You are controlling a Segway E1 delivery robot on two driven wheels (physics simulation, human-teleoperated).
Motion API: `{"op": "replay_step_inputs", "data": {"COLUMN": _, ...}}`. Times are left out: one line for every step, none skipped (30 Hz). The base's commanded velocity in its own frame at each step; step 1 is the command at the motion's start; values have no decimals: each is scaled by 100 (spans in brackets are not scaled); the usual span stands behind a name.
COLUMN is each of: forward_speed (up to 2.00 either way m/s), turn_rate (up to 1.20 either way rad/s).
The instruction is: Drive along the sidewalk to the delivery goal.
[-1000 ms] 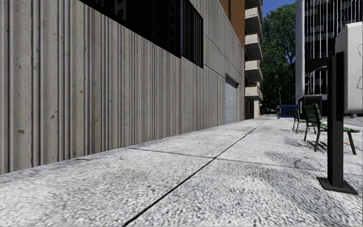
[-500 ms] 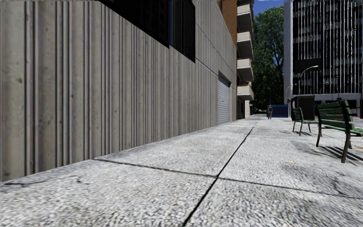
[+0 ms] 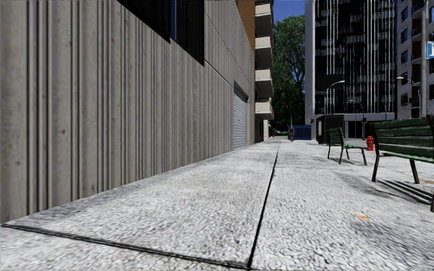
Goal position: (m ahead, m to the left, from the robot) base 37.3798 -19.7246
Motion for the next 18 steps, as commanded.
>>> {"op": "replay_step_inputs", "data": {"forward_speed": 200, "turn_rate": -40}}
{"op": "replay_step_inputs", "data": {"forward_speed": 200, "turn_rate": -40}}
{"op": "replay_step_inputs", "data": {"forward_speed": 200, "turn_rate": -28}}
{"op": "replay_step_inputs", "data": {"forward_speed": 200, "turn_rate": 0}}
{"op": "replay_step_inputs", "data": {"forward_speed": 200, "turn_rate": 0}}
{"op": "replay_step_inputs", "data": {"forward_speed": 200, "turn_rate": 0}}
{"op": "replay_step_inputs", "data": {"forward_speed": 200, "turn_rate": 0}}
{"op": "replay_step_inputs", "data": {"forward_speed": 200, "turn_rate": 0}}
{"op": "replay_step_inputs", "data": {"forward_speed": 200, "turn_rate": 0}}
{"op": "replay_step_inputs", "data": {"forward_speed": 200, "turn_rate": 0}}
{"op": "replay_step_inputs", "data": {"forward_speed": 200, "turn_rate": 0}}
{"op": "replay_step_inputs", "data": {"forward_speed": 200, "turn_rate": 0}}
{"op": "replay_step_inputs", "data": {"forward_speed": 200, "turn_rate": 0}}
{"op": "replay_step_inputs", "data": {"forward_speed": 200, "turn_rate": 0}}
{"op": "replay_step_inputs", "data": {"forward_speed": 200, "turn_rate": 0}}
{"op": "replay_step_inputs", "data": {"forward_speed": 200, "turn_rate": 0}}
{"op": "replay_step_inputs", "data": {"forward_speed": 200, "turn_rate": 0}}
{"op": "replay_step_inputs", "data": {"forward_speed": 200, "turn_rate": 0}}
